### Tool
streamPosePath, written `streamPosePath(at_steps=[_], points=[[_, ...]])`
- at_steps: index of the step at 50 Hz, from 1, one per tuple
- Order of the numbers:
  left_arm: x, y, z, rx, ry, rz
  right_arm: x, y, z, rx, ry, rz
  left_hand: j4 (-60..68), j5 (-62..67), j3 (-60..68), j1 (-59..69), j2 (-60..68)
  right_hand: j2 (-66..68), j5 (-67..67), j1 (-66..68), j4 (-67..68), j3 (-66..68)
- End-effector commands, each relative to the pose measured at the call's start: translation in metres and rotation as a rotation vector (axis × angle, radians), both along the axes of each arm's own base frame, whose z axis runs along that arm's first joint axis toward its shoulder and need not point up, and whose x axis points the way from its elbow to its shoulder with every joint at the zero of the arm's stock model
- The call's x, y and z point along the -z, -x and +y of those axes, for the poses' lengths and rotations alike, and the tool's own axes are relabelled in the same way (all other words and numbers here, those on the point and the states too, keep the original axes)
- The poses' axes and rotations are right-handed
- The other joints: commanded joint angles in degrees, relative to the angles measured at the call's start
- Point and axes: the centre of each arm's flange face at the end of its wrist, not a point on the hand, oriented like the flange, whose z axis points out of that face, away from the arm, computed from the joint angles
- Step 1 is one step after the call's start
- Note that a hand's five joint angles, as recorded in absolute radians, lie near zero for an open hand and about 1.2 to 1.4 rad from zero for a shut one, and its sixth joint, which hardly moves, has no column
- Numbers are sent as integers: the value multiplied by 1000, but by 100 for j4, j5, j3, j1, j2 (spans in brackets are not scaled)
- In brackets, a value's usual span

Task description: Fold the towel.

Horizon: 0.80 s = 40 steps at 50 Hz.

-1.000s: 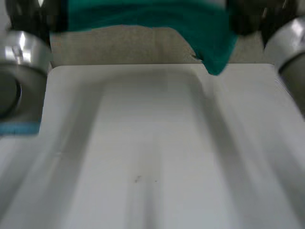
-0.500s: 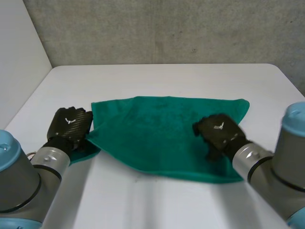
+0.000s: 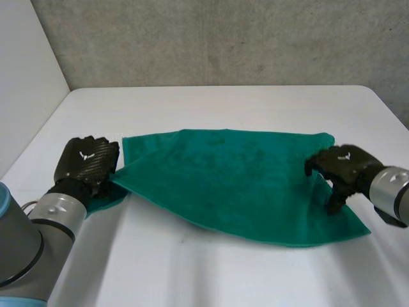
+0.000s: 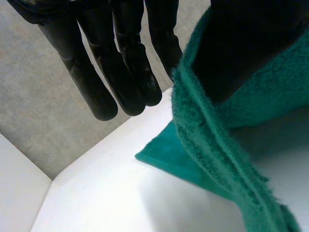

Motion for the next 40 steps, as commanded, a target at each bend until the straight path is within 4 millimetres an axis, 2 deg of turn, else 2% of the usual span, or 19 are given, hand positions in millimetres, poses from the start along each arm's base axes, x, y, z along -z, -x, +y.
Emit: streamPosePath(at_steps=[1,9,15,22,40], points=[[-9,1,-10,-10,31,11,25,24,19,119,-107,-54,1146,1458,1169,1423,1143,523,577,833,595,564],[-11,5,-9,6,37,15,43,29,25,151,-153,-143,1146,1458,1169,1423,1143,1027,1082,1338,1099,1068],[-10,5,-8,7,34,14,48,29,26,139,-159,-162,1146,1458,1169,1423,1143,994,1049,1305,1066,1035],[-14,6,-18,-4,48,17,63,29,22,137,-178,-164,1146,1458,1169,1423,1143,843,897,1153,915,883],[-12,5,-22,-11,27,12,81,29,13,129,-167,-146,1146,1458,1169,1423,1143,961,1015,1271,1033,1001]])
